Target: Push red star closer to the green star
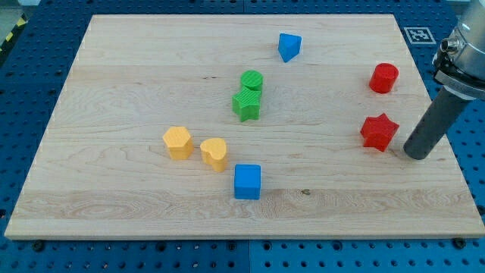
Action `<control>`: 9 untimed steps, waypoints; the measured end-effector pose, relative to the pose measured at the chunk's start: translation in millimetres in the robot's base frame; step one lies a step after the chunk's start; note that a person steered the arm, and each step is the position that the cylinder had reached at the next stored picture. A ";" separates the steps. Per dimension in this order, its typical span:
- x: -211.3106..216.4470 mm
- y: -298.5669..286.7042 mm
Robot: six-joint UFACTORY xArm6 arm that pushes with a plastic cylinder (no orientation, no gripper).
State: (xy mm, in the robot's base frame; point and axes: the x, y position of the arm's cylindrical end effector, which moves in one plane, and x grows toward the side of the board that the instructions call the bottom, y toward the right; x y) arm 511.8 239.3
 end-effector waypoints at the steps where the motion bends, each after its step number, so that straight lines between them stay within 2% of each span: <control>1: 0.0 0.0; 9: -10.0 -62.3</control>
State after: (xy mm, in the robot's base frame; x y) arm 501.7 176.9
